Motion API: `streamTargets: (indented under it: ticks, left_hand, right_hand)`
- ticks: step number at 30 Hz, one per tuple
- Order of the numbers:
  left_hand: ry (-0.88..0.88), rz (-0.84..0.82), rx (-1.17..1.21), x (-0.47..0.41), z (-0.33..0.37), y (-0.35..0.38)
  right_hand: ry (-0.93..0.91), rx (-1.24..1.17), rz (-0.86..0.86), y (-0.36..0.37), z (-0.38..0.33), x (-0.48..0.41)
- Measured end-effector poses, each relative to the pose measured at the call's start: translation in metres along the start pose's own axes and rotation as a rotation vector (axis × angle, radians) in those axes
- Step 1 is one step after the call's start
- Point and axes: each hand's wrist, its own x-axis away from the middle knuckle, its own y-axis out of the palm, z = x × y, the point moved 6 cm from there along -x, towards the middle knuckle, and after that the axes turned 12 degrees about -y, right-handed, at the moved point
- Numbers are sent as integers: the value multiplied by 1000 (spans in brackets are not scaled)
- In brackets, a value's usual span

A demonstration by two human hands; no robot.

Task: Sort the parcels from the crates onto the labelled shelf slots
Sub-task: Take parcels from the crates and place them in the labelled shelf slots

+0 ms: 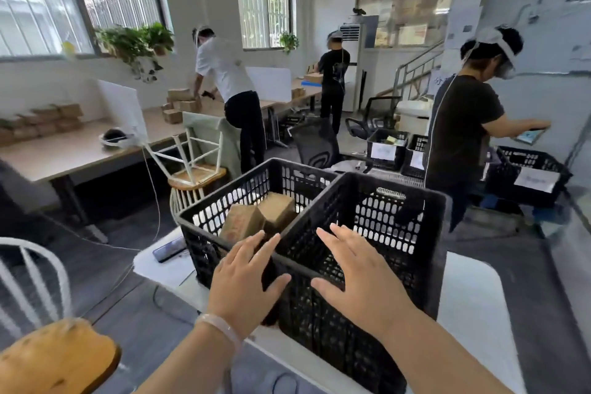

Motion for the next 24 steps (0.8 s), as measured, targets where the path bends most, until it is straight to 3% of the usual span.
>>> streamTargets:
  ticks: [7,14,19,24]
  left_hand:
    - [-119,-104,24,-55,-67,42]
    - [-157,-194,-18,-176,-144,79]
    - [-189,-466,-101,-246,-206,125]
    - [-134,-718,-238,-289,-231,170]
  right_hand:
    - [16,-53,-77,59,26,-56]
    - [111,-72,-83,119,39,-154]
    - [186,-110,-191,186,34,-223]
    - [438,-192,-329,246,52,-254]
